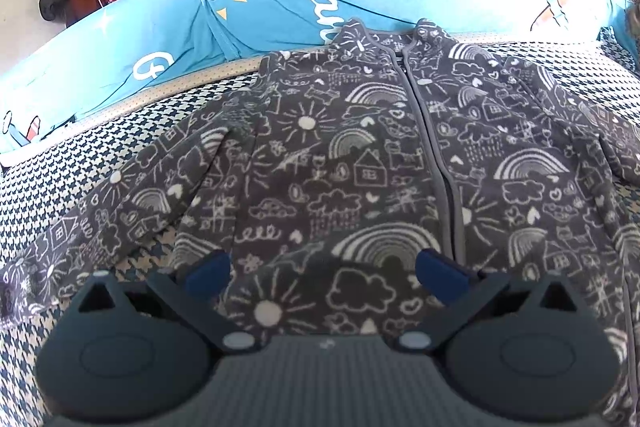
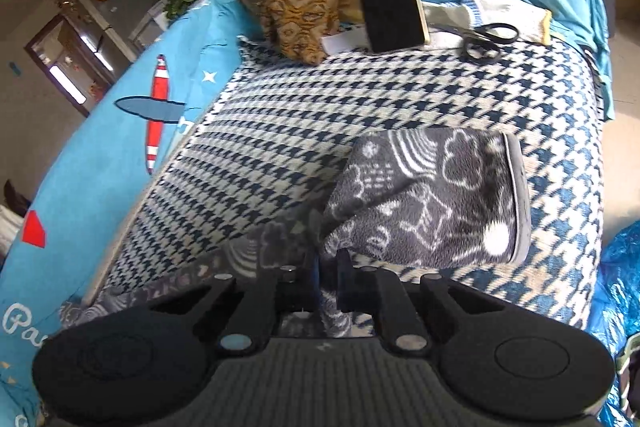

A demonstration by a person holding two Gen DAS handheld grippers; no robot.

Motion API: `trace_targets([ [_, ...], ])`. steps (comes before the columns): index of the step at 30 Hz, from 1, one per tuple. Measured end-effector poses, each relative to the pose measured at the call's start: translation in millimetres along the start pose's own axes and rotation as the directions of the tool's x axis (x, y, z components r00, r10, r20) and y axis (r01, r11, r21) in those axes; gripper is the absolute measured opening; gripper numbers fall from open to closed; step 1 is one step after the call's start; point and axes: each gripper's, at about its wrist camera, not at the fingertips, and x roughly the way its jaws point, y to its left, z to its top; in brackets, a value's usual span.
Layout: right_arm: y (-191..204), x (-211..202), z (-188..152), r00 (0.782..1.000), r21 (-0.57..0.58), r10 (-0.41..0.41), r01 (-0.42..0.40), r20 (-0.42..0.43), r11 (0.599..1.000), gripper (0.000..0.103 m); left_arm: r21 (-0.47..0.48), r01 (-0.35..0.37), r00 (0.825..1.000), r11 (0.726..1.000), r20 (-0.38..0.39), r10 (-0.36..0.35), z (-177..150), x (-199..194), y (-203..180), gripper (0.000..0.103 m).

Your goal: Fold clothes

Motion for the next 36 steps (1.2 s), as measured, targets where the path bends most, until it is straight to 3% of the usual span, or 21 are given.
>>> trace_targets([
  [6,45,-3,-14,0.981,-0.097,0.191,-0.193,-0.031,0.976,0.010,-0.010,-0.008,1.000,1.000,-0.009,0.008,-1,3,3,0.103],
  [9,70,-5,-26,0.971,-0.176,0.235,-0.239,-0.045,0.955,0.010,-0.020,-0.012,1.000,1.000,-0.010,0.011,-1,3,6,0.103],
  [15,114,-9,-51,0.926,-0.266,0.362,-0.377,-0.104,0.887,0.010,-0.050,-0.026,1.000,0.998,-0.006,0.025,0,3,15,0.103],
  [18,139,-17,-71,0.872,-0.342,0.457,-0.489,-0.173,0.803,0.010,-0.076,-0.043,0.999,0.996,-0.005,0.043,1,2,22,0.103],
  [21,164,-19,-99,0.784,-0.406,0.518,-0.621,-0.343,0.671,0.012,-0.108,-0.065,0.998,0.992,-0.007,0.064,2,2,31,0.103],
  [23,177,-21,-123,0.772,-0.490,0.457,-0.634,-0.442,0.598,0.012,-0.122,-0.071,0.997,0.990,-0.010,0.070,1,2,36,0.103],
  [25,181,-20,-143,0.787,-0.573,0.376,-0.615,-0.489,0.542,0.018,-0.133,-0.074,0.997,0.988,-0.014,0.072,1,2,40,0.103],
  [28,178,-12,-151,0.786,-0.582,0.310,-0.609,-0.535,0.539,0.025,-0.139,-0.075,0.997,0.988,-0.015,0.073,1,1,43,0.103],
  [31,170,-6,-144,0.771,-0.533,0.300,-0.615,-0.563,0.581,0.029,-0.137,-0.077,0.997,0.988,-0.012,0.076,2,1,43,0.103],
  [36,156,-12,-121,0.790,-0.509,0.323,-0.591,-0.521,0.626,0.031,-0.138,-0.076,0.997,0.988,-0.008,0.076,4,0,41,0.103],
])
